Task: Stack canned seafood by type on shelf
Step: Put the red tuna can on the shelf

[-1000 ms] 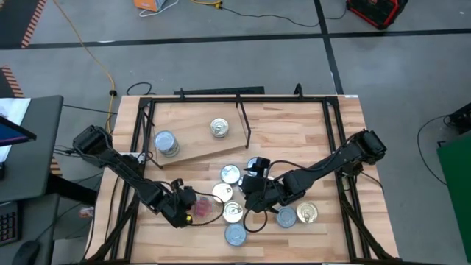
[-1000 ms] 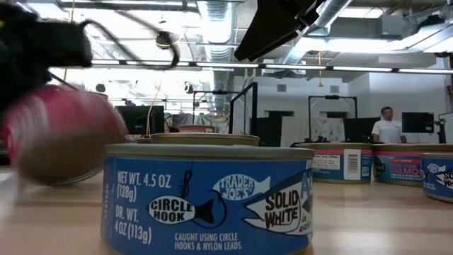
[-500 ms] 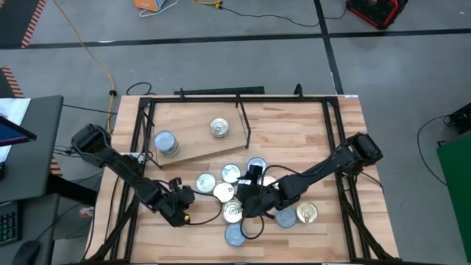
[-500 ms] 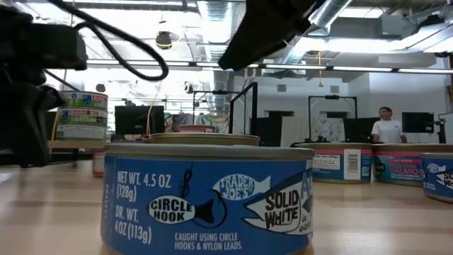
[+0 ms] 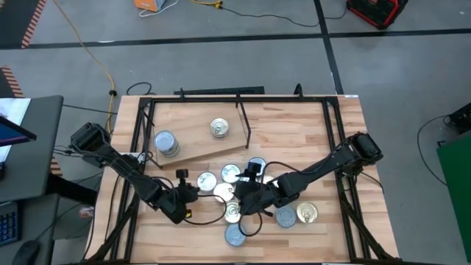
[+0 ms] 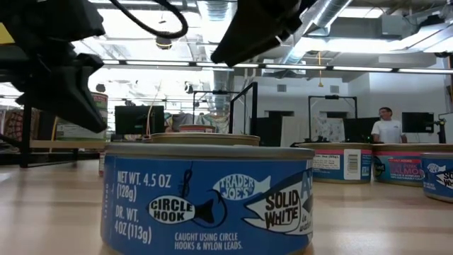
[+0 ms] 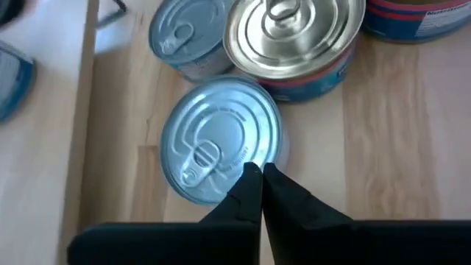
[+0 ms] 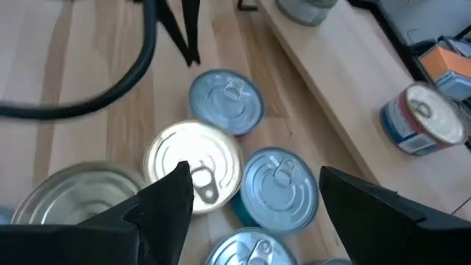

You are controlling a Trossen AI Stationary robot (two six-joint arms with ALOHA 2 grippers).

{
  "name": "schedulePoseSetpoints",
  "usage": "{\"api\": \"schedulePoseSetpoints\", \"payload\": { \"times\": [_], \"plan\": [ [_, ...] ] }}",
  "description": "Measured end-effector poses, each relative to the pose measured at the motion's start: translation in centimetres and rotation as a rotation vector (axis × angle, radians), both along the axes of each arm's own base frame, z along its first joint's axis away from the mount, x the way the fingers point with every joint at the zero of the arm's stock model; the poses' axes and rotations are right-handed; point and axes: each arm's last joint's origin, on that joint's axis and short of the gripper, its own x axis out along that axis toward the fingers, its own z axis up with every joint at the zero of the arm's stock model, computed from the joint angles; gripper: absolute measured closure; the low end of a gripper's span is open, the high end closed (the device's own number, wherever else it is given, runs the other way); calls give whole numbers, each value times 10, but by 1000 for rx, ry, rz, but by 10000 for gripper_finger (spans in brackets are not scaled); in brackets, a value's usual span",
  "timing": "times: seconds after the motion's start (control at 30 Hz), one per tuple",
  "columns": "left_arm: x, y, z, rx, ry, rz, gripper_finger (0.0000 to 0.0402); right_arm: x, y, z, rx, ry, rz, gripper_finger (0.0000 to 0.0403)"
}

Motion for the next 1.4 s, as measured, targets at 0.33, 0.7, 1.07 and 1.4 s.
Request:
{"api": "schedulePoseSetpoints", "payload": {
  "times": [0.33, 0.7, 1.07, 1.4],
  "plan": [
    [6, -5, -21, 125, 122, -140, 255, -1, 2, 0, -2, 4, 7, 79],
    [6, -16, -60, 487, 157, -169, 253, 0, 0, 0, 1, -1, -3, 78],
    [1, -24, -62, 425, 149, -192, 395, 0, 0, 0, 13, -6, -12, 78],
    [0, -26, -64, 343, 167, -187, 401, 0, 0, 0, 17, -6, -16, 78]
  ]
}}
